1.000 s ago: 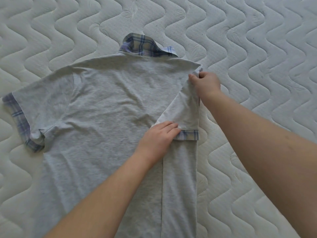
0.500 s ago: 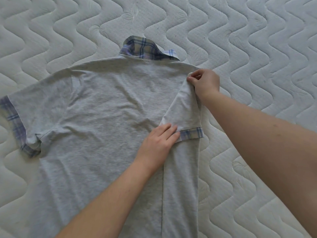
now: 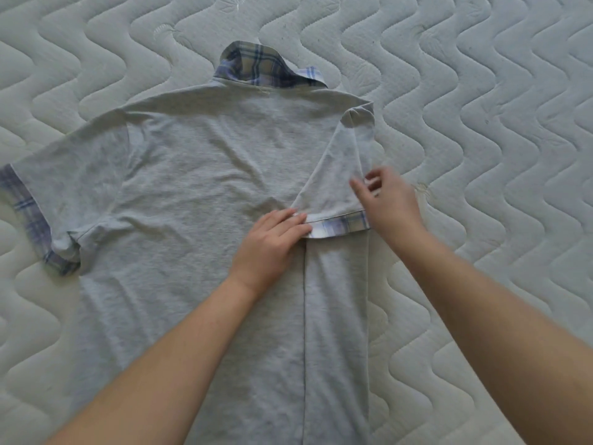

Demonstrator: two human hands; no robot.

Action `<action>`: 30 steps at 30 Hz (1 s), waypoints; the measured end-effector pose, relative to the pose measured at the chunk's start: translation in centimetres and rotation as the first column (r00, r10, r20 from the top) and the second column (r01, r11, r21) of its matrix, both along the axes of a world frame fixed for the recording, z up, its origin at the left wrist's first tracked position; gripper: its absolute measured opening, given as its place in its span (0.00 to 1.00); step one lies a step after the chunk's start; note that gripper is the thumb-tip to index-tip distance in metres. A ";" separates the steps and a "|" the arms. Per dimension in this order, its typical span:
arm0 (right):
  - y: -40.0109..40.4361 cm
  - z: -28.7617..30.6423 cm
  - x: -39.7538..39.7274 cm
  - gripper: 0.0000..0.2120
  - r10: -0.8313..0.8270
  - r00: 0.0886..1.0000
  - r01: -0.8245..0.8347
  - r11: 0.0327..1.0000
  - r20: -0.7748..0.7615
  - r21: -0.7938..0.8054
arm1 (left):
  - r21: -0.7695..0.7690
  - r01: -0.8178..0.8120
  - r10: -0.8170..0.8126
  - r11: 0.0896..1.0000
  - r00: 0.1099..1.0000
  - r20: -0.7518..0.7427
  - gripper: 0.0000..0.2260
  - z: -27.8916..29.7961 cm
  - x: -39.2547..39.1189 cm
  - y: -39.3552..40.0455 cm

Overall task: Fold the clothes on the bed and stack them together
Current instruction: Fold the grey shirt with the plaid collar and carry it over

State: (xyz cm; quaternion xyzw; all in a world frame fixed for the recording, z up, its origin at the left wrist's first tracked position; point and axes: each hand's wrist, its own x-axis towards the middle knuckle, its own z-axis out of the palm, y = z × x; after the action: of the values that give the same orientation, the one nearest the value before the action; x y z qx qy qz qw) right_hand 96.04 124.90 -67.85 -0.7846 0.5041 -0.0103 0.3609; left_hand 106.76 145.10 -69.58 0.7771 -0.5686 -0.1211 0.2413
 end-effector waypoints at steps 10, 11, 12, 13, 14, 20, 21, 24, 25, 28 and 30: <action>2.4 0.3 -1.7 0.08 -0.302 0.948 0.249 0.902 0.104 0.352 | -0.098 0.000 0.016 0.995 0.987 0.161 0.09 1.4 1.8 -0.2; 2.6 0.2 -1.5 0.08 -0.320 0.941 0.255 0.885 0.111 0.388 | -0.098 0.000 0.017 0.995 0.986 0.167 0.10 1.3 1.9 0.0; 3.0 0.0 -1.4 0.09 -0.335 0.936 0.263 0.868 0.105 0.422 | -0.097 0.001 0.016 0.995 0.985 0.174 0.11 1.1 2.0 0.3; 3.2 -0.2 -1.5 0.09 -0.343 0.935 0.272 0.854 0.087 0.444 | -0.088 0.006 0.010 0.996 0.984 0.181 0.13 0.9 2.0 0.5; 3.3 -0.4 -1.6 0.10 -0.339 0.939 0.279 0.851 0.061 0.446 | -0.076 0.010 0.004 0.997 0.982 0.186 0.13 0.7 2.1 0.7; 2.9 -0.2 -2.7 0.17 -0.149 0.984 0.171 0.944 -0.096 0.282 | -0.028 -0.008 0.014 1.000 0.981 0.191 0.10 0.5 1.5 0.3; 2.7 0.1 -2.7 0.18 -0.109 0.984 0.136 0.971 -0.139 0.198 | -0.009 -0.019 0.021 1.000 0.981 0.193 0.10 0.7 1.4 0.2; 2.3 0.4 -1.7 0.16 -0.015 0.999 0.012 0.997 -0.039 -0.081 | -0.017 -0.126 0.128 0.992 0.978 0.165 0.11 1.2 0.7 -0.9; 2.3 0.4 -1.0 0.14 0.053 0.997 -0.043 0.986 0.056 -0.161 | -0.016 -0.168 0.168 0.986 0.971 0.168 0.11 1.4 0.3 -1.8; 2.0 -0.5 1.8 0.15 0.253 0.955 -0.195 0.928 0.152 -0.317 | 0.096 -0.291 0.276 0.952 0.950 0.143 0.18 0.7 -1.0 -4.7; 1.2 -1.6 3.6 0.19 0.346 0.931 -0.291 0.896 0.116 -0.336 | 0.269 -0.310 0.284 0.912 0.950 0.132 0.28 -0.7 -1.7 -5.6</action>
State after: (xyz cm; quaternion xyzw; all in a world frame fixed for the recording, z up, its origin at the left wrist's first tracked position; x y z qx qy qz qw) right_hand 99.67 126.15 -69.42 -0.9000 0.3269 -0.0988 0.2710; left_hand 105.10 139.50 -70.32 0.8859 -0.4304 -0.1289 0.1158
